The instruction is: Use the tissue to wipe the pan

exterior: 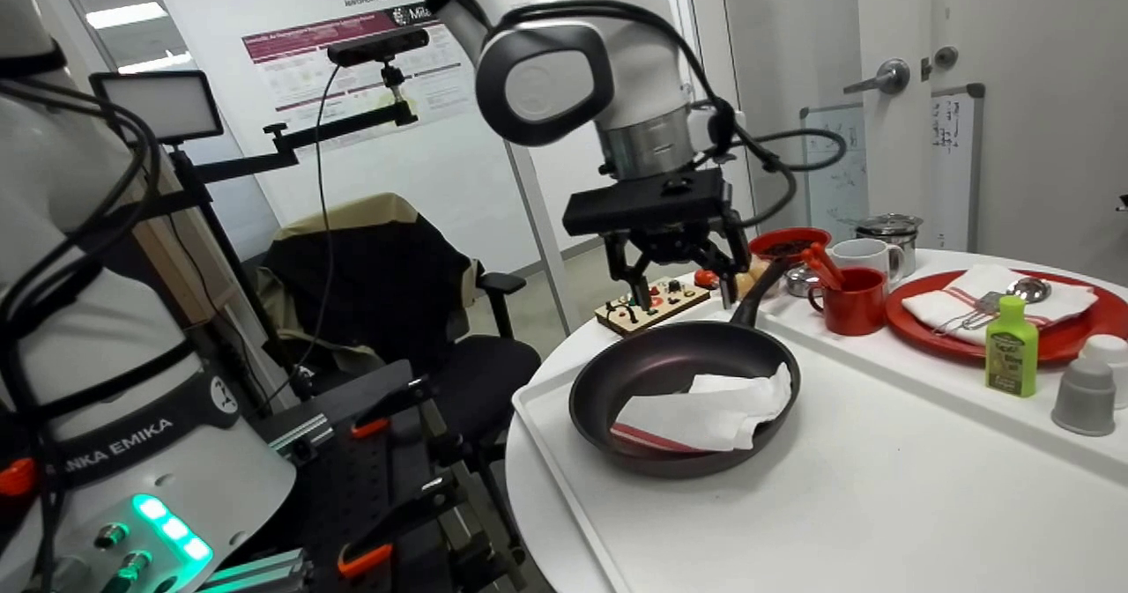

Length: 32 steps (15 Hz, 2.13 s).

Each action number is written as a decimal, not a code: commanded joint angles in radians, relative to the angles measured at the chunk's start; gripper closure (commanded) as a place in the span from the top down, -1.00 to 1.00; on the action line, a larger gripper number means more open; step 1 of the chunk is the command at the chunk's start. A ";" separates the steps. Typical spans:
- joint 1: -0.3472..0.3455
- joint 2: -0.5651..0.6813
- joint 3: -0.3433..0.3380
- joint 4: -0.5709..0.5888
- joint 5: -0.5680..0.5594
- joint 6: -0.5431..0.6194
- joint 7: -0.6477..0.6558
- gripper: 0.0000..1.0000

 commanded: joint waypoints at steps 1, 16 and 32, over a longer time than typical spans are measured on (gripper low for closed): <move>-0.093 0.181 -0.013 0.210 -0.016 -0.121 0.053 1.00; -0.052 0.288 -0.027 0.297 -0.110 -0.100 0.505 1.00; 0.011 0.295 -0.034 0.180 -0.322 0.037 0.638 1.00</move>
